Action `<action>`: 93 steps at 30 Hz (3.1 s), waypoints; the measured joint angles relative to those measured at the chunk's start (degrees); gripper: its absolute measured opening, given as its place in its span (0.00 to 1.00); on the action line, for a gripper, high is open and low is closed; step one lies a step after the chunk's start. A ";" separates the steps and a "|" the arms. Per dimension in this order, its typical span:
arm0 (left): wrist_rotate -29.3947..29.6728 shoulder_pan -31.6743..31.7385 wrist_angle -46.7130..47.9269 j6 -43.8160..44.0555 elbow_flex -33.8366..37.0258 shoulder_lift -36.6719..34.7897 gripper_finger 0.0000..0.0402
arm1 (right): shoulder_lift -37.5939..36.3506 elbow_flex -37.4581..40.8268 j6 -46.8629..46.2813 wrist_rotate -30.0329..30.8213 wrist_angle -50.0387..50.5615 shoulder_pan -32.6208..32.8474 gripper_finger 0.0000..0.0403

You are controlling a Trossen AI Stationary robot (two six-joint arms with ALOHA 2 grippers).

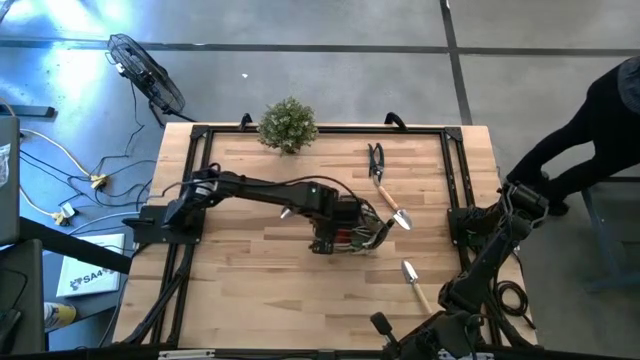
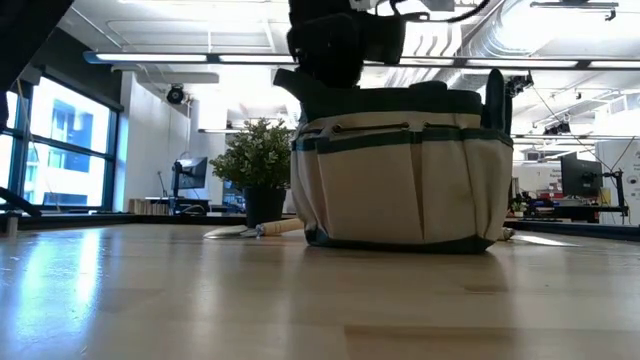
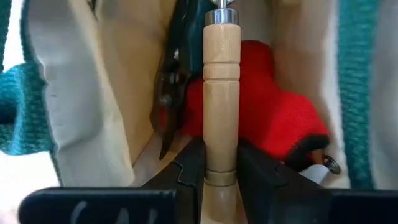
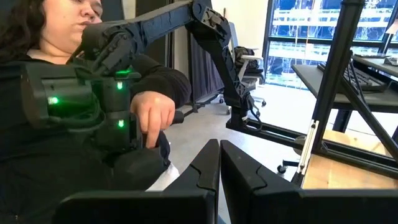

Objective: Pick & Place Garden tools in Gardening bag
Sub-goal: Put the brown rake into the green bag, then put the bottom right brown trowel into the green bag

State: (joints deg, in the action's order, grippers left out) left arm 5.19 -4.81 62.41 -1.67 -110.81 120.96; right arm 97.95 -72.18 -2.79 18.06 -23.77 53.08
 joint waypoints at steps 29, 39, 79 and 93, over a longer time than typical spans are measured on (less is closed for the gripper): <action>6.23 1.32 8.16 4.54 -17.70 0.16 0.59 | 0.00 0.00 -0.52 -0.04 0.98 0.00 0.01; 8.49 1.45 27.16 5.69 -20.29 -6.25 0.60 | 0.00 0.00 -5.06 -0.34 4.27 0.17 0.01; 12.59 -0.39 9.64 17.78 39.70 -38.37 0.60 | -1.80 0.00 -59.94 20.38 39.62 1.27 0.01; 11.72 0.30 7.91 18.45 40.27 -38.41 0.60 | -4.11 0.02 -118.61 -10.58 86.18 -1.85 0.01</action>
State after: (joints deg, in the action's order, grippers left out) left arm 16.91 -4.51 70.32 16.78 -70.54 82.54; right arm 93.84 -72.16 -121.40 7.49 62.41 51.23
